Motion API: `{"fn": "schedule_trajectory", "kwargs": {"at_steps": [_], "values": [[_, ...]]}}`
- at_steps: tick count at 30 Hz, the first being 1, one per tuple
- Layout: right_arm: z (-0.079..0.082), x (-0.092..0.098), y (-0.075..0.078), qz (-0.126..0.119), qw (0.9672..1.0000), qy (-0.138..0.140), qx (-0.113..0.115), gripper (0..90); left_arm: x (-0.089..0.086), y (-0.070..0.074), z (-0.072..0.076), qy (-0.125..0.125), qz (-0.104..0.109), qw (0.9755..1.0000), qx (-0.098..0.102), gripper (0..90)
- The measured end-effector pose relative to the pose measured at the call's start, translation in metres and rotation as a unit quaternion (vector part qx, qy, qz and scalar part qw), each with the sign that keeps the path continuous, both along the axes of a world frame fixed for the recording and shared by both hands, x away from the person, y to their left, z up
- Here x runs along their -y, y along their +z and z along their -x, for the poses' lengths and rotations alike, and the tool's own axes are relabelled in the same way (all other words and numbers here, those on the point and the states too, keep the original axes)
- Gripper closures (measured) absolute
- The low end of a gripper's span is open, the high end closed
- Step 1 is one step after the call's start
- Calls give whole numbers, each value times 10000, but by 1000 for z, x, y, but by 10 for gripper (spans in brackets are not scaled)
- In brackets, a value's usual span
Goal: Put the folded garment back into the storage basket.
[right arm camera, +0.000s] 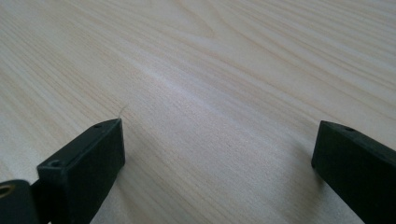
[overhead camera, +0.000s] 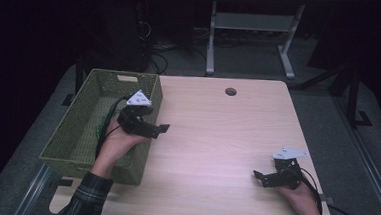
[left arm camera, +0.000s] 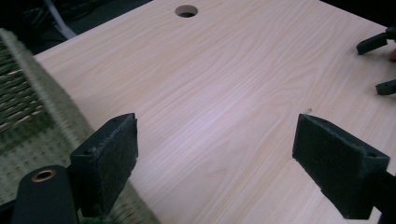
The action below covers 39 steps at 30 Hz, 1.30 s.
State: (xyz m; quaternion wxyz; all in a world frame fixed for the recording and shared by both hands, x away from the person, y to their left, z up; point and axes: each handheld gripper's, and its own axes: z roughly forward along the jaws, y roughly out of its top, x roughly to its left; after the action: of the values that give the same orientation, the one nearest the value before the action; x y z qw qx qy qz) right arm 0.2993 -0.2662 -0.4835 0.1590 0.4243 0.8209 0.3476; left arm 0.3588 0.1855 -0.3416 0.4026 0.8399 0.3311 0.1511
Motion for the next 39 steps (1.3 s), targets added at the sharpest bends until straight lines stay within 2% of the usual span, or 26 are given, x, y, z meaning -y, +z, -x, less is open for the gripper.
{"fn": "schedule_trajectory", "kwargs": {"at_steps": [7, 10, 15, 19, 27, 32, 39], "values": [[0, 0, 0, 1, 10000, 0, 1, 23, 36, -8, 6, -313, 77, 9995, 14, 136], [0, 0, 0, 0, 10000, 0, 1, 22, 52, -13, 9, -455, 28, 9990, 17, 135], [0, 0, 0, -1, 10000, 8, 4, 22, 74, -27, 13, -596, -9, 9982, -31, 135], [0, 0, 0, -1, 10000, 12, 7, 23, 86, -43, 14, -692, -119, 9975, -119, 135], [0, 0, 0, 0, 10000, 20, 3, 23, 97, -69, 16, -784, -270, 9964, -167, 135], [0, 0, 0, 1, 10000, 26, 3, 23, 100, -87, 15, -712, -316, 9966, -258, 135], [0, 0, 0, -1, 10000, 31, 0, 23, 100, -109, 11, -624, -487, 9963, -326, 136]]}}
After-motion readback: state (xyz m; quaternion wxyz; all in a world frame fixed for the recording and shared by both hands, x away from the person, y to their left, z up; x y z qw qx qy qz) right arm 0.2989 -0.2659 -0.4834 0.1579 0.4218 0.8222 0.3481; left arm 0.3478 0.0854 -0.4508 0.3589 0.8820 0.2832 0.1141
